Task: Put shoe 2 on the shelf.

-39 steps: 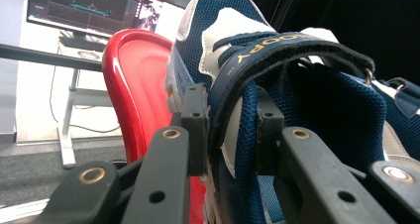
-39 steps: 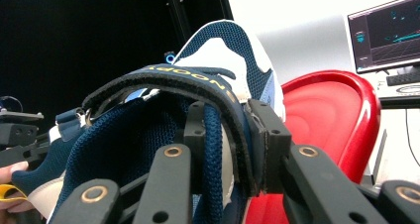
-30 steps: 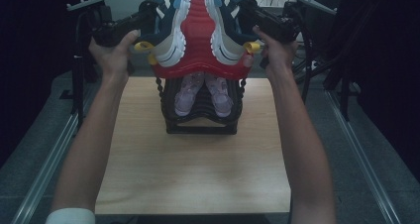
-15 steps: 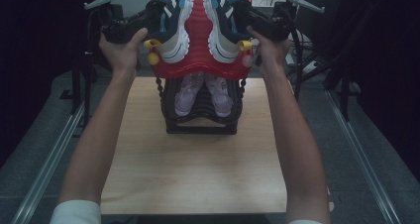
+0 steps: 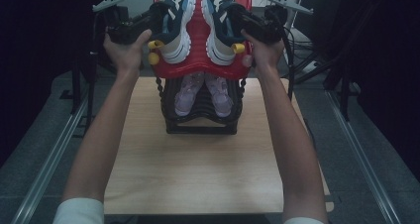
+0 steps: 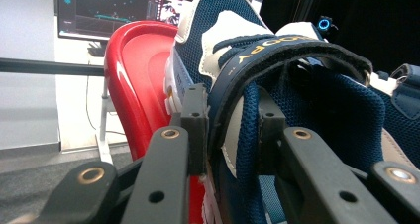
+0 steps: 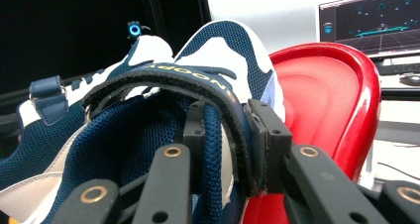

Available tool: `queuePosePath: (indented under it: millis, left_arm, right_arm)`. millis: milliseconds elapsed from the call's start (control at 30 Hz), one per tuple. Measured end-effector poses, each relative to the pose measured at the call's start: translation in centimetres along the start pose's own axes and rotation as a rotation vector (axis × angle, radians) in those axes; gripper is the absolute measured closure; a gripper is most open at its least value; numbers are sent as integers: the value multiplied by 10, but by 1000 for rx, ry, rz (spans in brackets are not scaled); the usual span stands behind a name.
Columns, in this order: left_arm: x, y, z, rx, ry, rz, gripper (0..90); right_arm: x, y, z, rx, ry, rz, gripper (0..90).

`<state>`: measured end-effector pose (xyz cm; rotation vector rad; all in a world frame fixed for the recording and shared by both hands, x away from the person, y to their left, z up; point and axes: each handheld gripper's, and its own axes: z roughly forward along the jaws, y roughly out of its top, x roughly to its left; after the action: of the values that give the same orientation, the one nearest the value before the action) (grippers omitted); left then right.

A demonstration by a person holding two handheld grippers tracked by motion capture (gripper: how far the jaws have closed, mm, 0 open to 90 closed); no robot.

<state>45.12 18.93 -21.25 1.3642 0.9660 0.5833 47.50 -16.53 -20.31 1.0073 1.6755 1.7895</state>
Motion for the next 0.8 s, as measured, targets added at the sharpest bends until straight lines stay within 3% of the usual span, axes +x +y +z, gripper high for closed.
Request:
queuePosePath:
  millis: [167,300,467,600,800]
  left_arm:
    - [-4,0,3,7,-16,21,692]
    - [-4,-3,8,32,-54,-3,605]
    - [-2,-4,12,42,-66,-13,496]
    - [2,-4,14,53,-86,-45,424]
    - [4,-1,10,32,-92,-57,368]
  right_arm:
    - [10,3,4,39,-16,-90,701]
    - [14,4,7,79,-15,-131,658]
    - [9,3,8,101,20,-113,580]
    - [2,2,9,106,66,-75,522]
    - [-2,2,9,104,74,-49,442]
